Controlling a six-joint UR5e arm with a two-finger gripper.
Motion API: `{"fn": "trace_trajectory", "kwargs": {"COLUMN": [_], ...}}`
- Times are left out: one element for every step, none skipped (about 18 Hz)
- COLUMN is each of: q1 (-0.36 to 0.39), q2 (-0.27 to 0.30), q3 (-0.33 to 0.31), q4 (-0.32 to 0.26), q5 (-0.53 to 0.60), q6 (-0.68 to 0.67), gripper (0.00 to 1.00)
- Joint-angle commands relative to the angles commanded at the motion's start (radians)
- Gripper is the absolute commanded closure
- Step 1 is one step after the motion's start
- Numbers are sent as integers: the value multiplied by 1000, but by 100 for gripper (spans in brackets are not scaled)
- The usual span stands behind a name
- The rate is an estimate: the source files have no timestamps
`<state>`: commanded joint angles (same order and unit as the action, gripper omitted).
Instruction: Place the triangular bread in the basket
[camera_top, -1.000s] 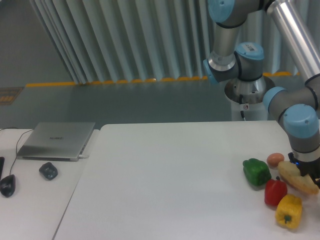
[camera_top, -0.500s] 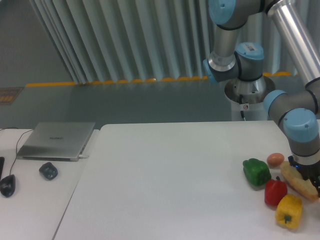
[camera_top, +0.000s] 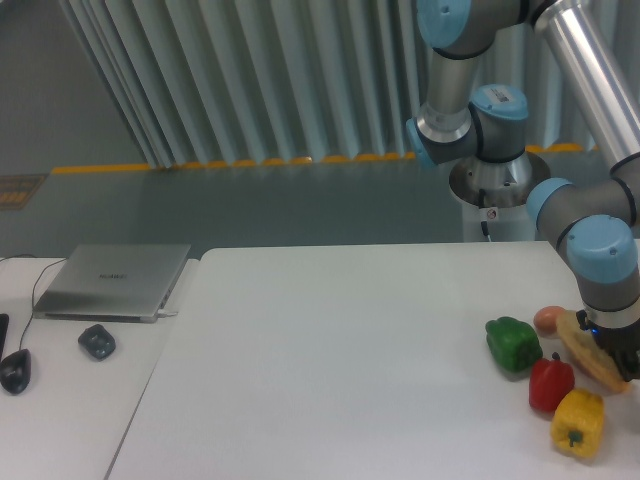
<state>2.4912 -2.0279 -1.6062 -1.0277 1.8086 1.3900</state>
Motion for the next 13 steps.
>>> {"fn": "trace_trajectory", "kwargs": {"q1": [2, 3, 5, 11, 20, 29, 37, 47, 48, 48, 48, 49, 48], "q2": [-2, -5, -5, -5, 0, 3, 8, 18, 21, 21, 25, 32, 32], "q3": [20, 32, 43, 57, 74, 98, 118, 132, 135, 135, 137, 135, 134], "q4": [-24, -46, -64, -86, -119, -161, -198, -221, -223, -223, -223, -223, -223], "q5": [-3, -5, -5, -6, -21, -53, -86, -109, -107, -112, -118, -135, -149], "q6": [-14, -17, -17, -17, -17, -17, -14, -12, -11, -11, -9, -8, -8], "gripper": [100, 100, 100, 100, 100, 100, 100, 100, 100, 100, 100, 99, 79]}}
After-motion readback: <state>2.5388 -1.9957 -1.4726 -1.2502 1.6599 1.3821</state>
